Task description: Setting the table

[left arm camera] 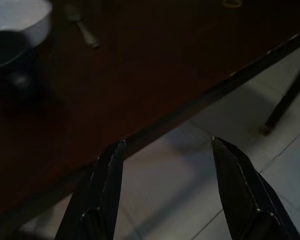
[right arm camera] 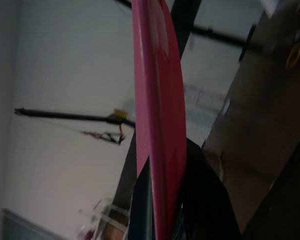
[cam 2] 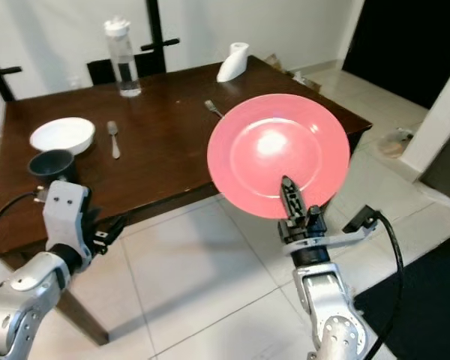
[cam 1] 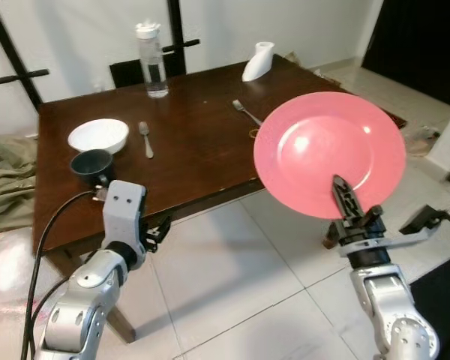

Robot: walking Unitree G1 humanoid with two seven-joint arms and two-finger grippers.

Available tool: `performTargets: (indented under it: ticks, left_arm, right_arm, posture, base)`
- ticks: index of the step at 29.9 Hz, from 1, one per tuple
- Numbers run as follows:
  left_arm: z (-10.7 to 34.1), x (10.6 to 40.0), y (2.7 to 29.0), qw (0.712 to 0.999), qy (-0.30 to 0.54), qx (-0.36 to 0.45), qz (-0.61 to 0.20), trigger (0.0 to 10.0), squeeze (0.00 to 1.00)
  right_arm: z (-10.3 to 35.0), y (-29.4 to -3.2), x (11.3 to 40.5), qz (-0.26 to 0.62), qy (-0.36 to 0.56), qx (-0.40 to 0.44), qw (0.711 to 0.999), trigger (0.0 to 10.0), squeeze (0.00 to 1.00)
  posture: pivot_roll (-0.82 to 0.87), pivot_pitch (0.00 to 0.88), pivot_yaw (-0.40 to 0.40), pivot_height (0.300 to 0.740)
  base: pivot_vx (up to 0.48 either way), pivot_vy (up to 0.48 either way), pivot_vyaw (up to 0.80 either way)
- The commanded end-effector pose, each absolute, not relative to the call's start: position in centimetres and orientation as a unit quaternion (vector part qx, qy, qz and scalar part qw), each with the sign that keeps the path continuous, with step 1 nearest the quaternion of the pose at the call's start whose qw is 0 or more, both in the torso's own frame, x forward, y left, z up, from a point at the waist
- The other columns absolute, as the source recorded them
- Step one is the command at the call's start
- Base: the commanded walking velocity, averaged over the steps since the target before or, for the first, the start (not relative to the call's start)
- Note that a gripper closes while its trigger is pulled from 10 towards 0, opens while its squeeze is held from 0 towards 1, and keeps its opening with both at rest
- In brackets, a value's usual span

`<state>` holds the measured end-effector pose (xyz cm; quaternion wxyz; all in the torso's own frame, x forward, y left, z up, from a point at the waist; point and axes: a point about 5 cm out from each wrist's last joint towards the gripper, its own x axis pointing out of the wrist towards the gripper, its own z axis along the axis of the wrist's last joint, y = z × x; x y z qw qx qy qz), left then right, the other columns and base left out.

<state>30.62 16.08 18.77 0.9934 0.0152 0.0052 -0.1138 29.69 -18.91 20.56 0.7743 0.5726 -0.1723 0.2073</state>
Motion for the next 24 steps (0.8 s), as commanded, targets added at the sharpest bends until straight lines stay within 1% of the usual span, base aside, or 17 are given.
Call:
performTargets:
  ticks: [1,10,13,15,18,24]
  left_arm:
    - [18.3,30.6,16.4,0.994,0.014,0.017,-0.106,10.0,0.00]
    - [18.6,31.0,16.1,0.994,0.006,0.024,-0.107,10.0,0.00]
    - [18.8,31.4,15.9,0.993,-0.009,0.057,-0.105,10.0,0.00]
    - [18.7,31.7,15.8,0.992,-0.017,0.080,-0.101,10.0,0.00]
    - [18.8,31.9,15.4,0.991,-0.021,0.080,-0.104,10.0,0.00]
    - [18.8,31.8,15.0,0.990,-0.022,0.079,-0.113,10.0,0.00]
  right_arm:
    - [20.4,-19.0,29.5,0.206,-0.174,0.578,0.770,10.0,0.00]
    - [20.3,-19.0,29.5,0.205,-0.175,0.580,0.768,10.0,0.00]
    - [20.7,-19.2,29.5,0.209,-0.185,0.569,0.774,10.0,0.00]
    - [21.0,-19.4,29.5,0.202,-0.192,0.567,0.775,10.0,0.00]
    - [21.4,-20.1,29.5,0.189,-0.213,0.567,0.773,10.0,0.00]
    - [22.0,-20.8,29.4,0.194,-0.227,0.572,0.764,10.0,0.00]
  posture:
    - [0.11,0.108,0.109,0.740]
    - [0.10,0.102,0.111,0.740]
    - [0.10,0.102,0.111,0.740]
    - [0.10,0.100,0.111,0.740]
    - [0.10,0.099,0.112,0.740]
    - [0.09,0.098,0.116,0.740]
  base:
    - [0.000,0.000,0.58]
    - [0.000,0.000,0.56]
    - [0.000,0.000,0.31]
    - [0.480,0.000,0.00]
    - [0.480,0.000,0.00]
    - [0.480,0.000,0.00]
